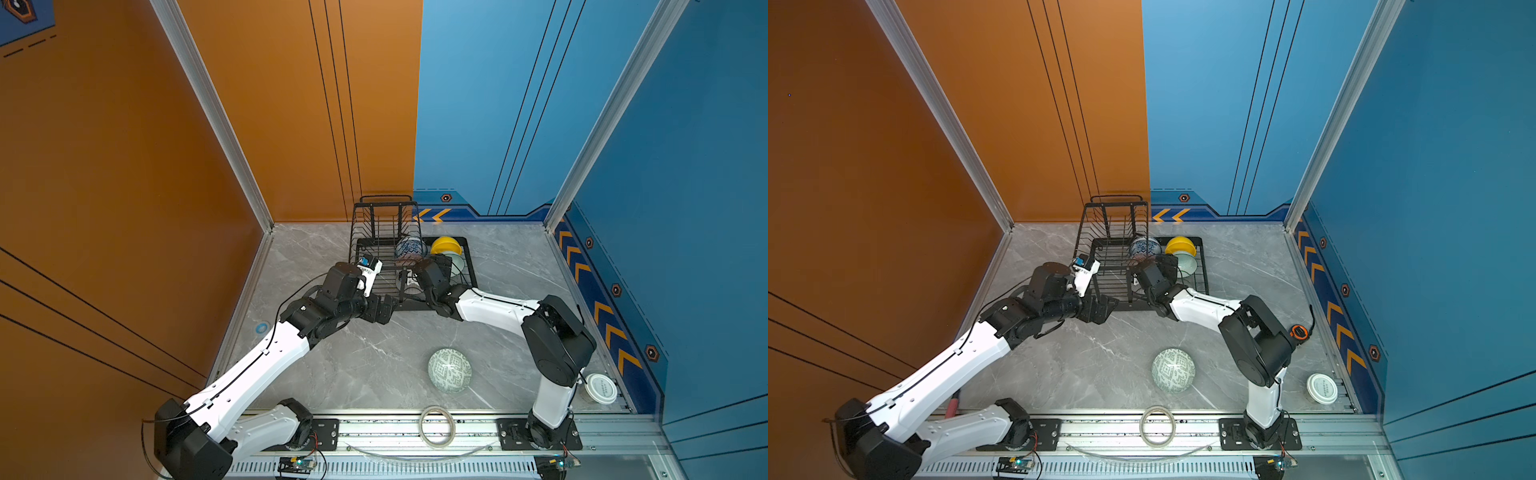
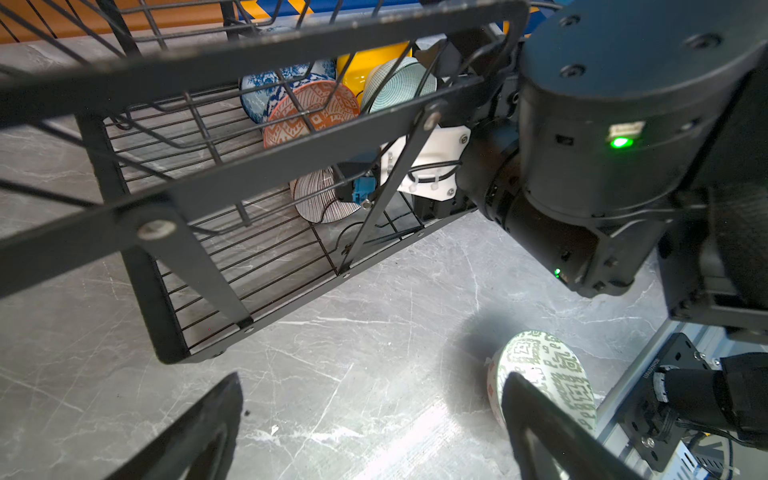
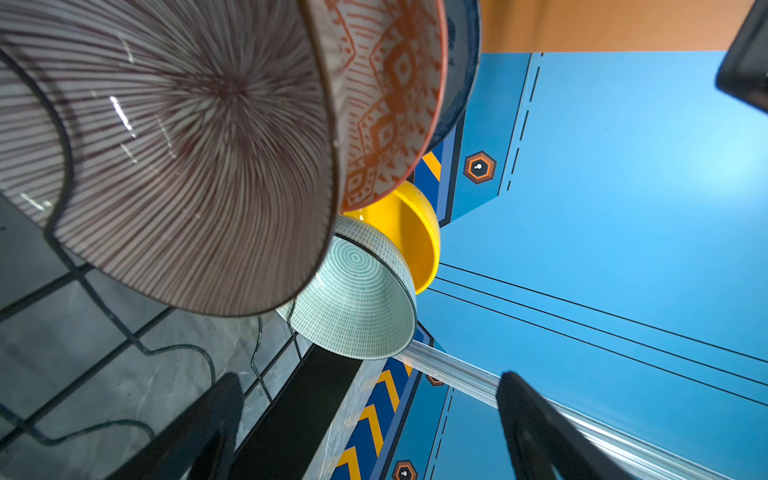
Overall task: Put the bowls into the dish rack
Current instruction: 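Open and withdraw the right gripper from the rack while the left gripper draws back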
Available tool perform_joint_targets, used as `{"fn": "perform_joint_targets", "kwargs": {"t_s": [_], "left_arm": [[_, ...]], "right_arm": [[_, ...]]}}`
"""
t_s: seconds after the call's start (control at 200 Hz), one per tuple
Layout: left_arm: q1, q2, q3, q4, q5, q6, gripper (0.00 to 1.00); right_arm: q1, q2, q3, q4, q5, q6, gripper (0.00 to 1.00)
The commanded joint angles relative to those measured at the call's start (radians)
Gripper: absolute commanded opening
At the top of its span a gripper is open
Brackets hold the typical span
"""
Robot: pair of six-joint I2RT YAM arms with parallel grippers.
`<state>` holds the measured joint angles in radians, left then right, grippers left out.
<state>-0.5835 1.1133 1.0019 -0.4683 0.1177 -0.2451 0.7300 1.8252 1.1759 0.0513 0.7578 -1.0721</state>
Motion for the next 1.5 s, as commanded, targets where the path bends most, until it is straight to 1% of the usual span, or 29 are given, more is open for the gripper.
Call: {"fn": "perform_joint_targets", "kwargs": {"t_s": [0.0,0.205,0.426,0.576,0.696,0.886,0.966,0.991,1.071,1.207,1.302,1.377,1.492], "left_arm": [[-0.003,-0.018,-0.015,-0.009,0.016,-0.013,0.98],[-0.004,-0.028,-0.013,-0.018,0.003,-0.011,0.98],[-0.007,-0.051,-0.008,-0.043,-0.014,-0.013,0.98],[-0.014,-0.076,-0.012,-0.062,-0.028,-0.027,0.98],[-0.027,-0.095,-0.013,-0.083,-0.048,-0.044,0.98],[-0.081,-0.109,-0.026,-0.099,-0.093,-0.082,0.98],[-0.114,-0.106,-0.03,-0.1,-0.118,-0.096,0.98],[-0.126,-0.102,-0.032,-0.099,-0.125,-0.1,0.98],[-0.167,-0.086,-0.031,-0.101,-0.151,-0.11,0.98],[-0.238,-0.032,-0.024,-0.102,-0.173,-0.122,0.98],[-0.273,0.031,-0.012,-0.113,-0.173,-0.11,0.98],[-0.29,0.088,0.007,-0.133,-0.174,-0.094,0.98],[-0.308,0.161,0.021,-0.139,-0.155,-0.085,0.98]], "right_arm": [[-0.004,-0.06,-0.033,-0.034,0.032,0.033,0.93],[-0.012,-0.127,-0.093,-0.051,0.038,0.062,0.94],[-0.018,-0.239,-0.167,-0.085,0.04,0.111,0.94],[-0.017,-0.334,-0.224,-0.13,0.031,0.186,0.94],[-0.017,-0.433,-0.259,-0.187,-0.009,0.301,1.0],[-0.018,-0.628,-0.295,-0.284,-0.155,0.555,1.0],[-0.022,-0.709,-0.297,-0.332,-0.206,0.707,1.0],[-0.06,-0.729,-0.291,-0.359,-0.226,0.759,1.0],[-0.109,-0.787,-0.27,-0.454,-0.33,0.885,1.0],[-0.17,-0.862,-0.268,-0.528,-0.482,1.008,1.0],[-0.229,-0.891,-0.272,-0.544,-0.61,1.08,1.0],[-0.282,-0.889,-0.273,-0.556,-0.687,1.125,1.0],[-0.338,-0.856,-0.251,-0.591,-0.759,1.16,1.0]]}}
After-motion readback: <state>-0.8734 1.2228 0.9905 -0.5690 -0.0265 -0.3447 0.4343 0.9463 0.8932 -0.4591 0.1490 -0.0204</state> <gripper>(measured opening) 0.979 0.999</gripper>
